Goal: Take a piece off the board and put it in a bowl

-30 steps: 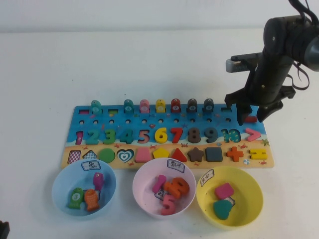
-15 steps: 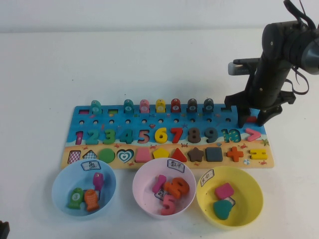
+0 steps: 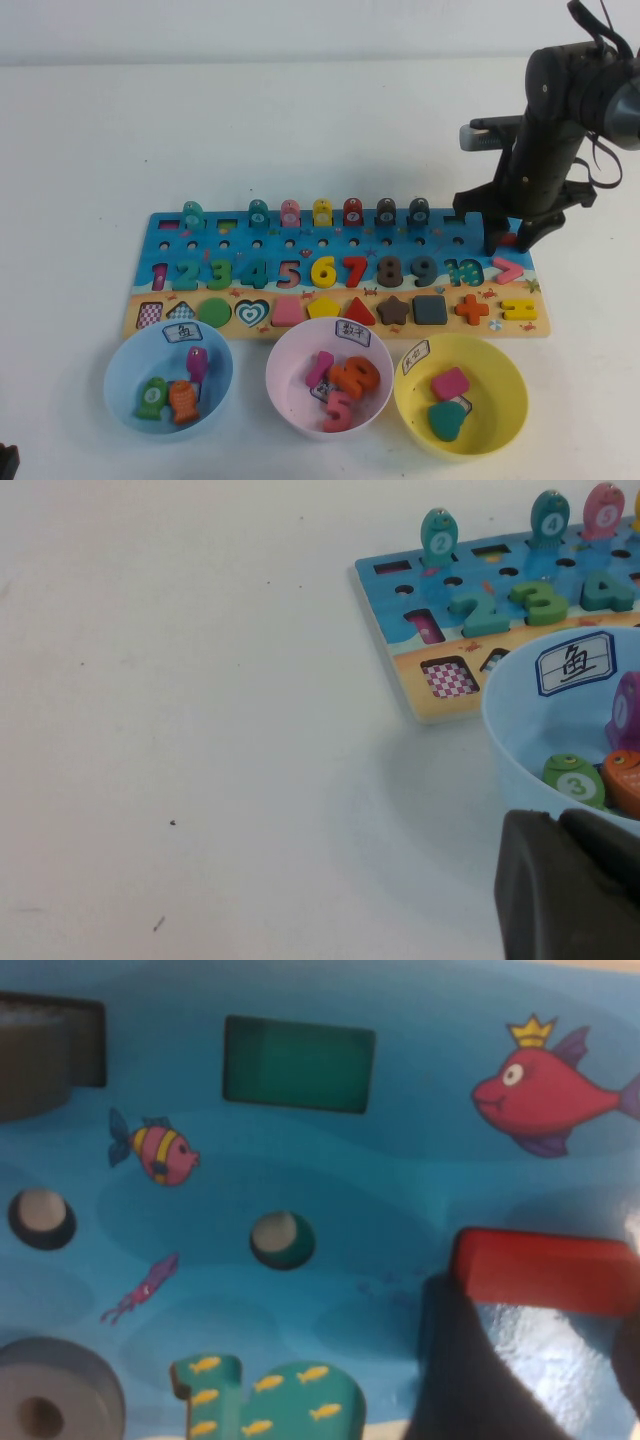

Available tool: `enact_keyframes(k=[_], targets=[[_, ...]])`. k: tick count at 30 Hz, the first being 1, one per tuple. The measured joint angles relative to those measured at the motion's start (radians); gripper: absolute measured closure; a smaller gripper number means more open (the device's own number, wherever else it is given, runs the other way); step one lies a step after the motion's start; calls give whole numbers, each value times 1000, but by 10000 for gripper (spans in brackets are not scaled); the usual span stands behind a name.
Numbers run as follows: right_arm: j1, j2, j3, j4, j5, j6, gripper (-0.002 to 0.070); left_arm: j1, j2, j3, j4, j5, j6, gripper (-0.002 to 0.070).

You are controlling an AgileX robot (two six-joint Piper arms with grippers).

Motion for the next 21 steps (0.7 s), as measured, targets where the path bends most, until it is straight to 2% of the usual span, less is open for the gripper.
enact_keyframes(k=[21], targets=[[0, 0, -1, -2, -2, 2, 400, 0, 0, 0, 0, 0, 0, 680]])
